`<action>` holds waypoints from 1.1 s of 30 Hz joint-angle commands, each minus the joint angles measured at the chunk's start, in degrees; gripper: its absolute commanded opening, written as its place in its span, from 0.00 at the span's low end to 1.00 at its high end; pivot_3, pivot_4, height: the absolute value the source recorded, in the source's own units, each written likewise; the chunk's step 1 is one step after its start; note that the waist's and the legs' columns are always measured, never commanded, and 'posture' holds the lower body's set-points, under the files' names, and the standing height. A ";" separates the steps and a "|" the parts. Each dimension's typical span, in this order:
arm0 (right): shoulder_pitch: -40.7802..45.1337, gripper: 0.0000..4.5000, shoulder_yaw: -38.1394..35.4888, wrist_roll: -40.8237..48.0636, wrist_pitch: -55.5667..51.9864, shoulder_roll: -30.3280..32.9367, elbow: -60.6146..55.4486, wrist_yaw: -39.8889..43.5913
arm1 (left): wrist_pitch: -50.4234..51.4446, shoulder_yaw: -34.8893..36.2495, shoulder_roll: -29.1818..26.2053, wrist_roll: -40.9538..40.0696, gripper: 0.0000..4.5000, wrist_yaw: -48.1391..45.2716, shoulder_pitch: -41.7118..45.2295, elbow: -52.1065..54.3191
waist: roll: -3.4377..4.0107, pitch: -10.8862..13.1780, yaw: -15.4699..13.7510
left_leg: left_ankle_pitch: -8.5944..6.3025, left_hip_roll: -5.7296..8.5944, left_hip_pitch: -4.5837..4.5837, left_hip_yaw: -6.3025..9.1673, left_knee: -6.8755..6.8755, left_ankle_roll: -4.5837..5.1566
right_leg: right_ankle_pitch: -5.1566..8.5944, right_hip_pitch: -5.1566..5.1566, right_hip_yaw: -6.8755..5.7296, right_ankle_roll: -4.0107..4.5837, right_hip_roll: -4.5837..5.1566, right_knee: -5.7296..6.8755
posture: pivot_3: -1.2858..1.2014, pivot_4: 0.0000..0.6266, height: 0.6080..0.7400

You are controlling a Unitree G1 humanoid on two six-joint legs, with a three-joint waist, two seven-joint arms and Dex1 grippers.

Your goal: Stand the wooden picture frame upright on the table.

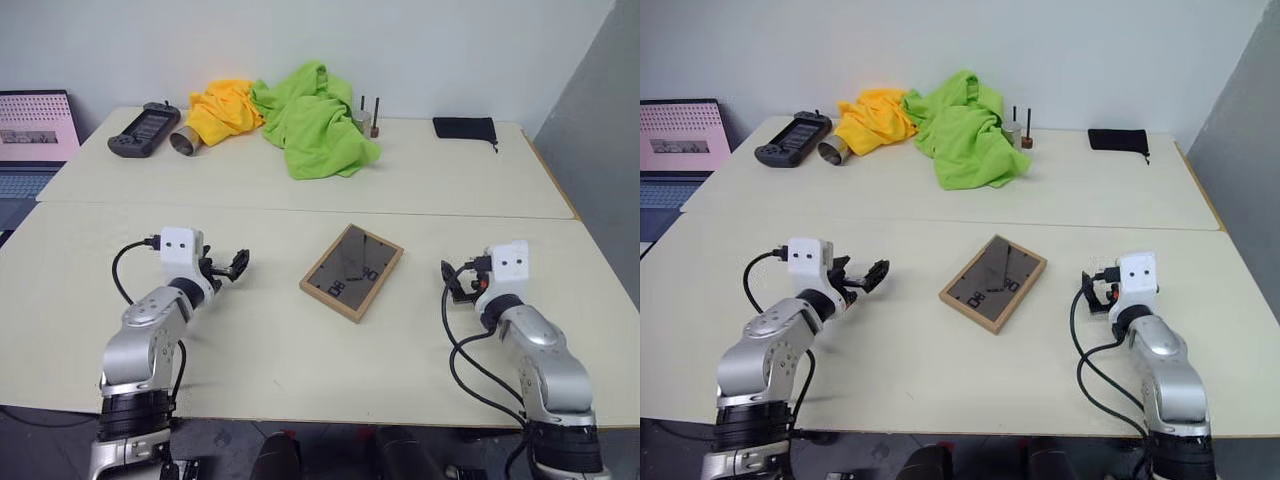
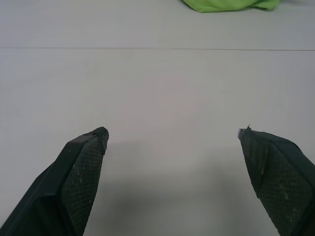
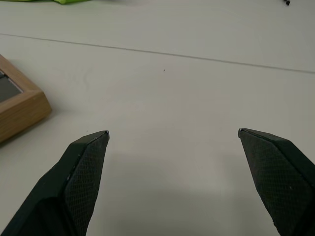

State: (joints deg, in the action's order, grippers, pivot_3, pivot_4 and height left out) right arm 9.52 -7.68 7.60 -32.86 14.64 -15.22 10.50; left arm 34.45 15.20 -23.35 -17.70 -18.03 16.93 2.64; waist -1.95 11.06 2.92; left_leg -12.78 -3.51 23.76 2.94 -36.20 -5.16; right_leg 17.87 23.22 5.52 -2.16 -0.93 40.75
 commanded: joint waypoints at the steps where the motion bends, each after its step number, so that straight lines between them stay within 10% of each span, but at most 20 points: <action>1: 0.89 0.99 0.02 -0.48 1.92 1.01 -0.89 0.41 | 0.44 -0.34 -1.31 0.24 1.00 -0.18 -0.47 3.48 | 0.00 0.00 0.00 | 0.00 0.00 0.00 0.00 0.00 0.00 | 0.00 0.00 0.00 0.00 0.00 0.00 | 0.52 0.24 1.00; 19: 4.58 0.99 1.18 3.35 0.94 6.72 1.37 10.34 | 4.29 -2.12 -5.91 -4.57 1.00 -9.70 0.40 4.02 | 0.00 0.00 0.01 | 0.00 0.02 0.01 0.01 0.00 0.00 | 0.00 0.00 0.00 0.00 0.00 -0.02 | 0.52 0.24 1.00; 33: 15.60 0.30 9.43 3.07 5.99 16.76 18.07 28.97 | -4.81 -15.87 -11.37 -0.11 0.38 -30.79 14.16 -13.62 | 0.00 0.01 0.38 | 0.01 0.03 0.02 0.00 0.00 0.03 | 0.01 0.00 -0.01 0.02 -0.03 -0.07 | 0.52 0.24 1.00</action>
State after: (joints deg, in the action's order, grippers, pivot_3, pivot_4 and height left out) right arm 23.35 1.09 11.68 -28.72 31.51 2.77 38.89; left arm 32.59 0.44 -34.76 -19.05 -46.93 29.23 -9.25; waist -1.95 11.06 3.30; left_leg -12.77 -3.48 23.78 2.93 -36.20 -5.13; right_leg 17.87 23.23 5.51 -2.15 -0.96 40.69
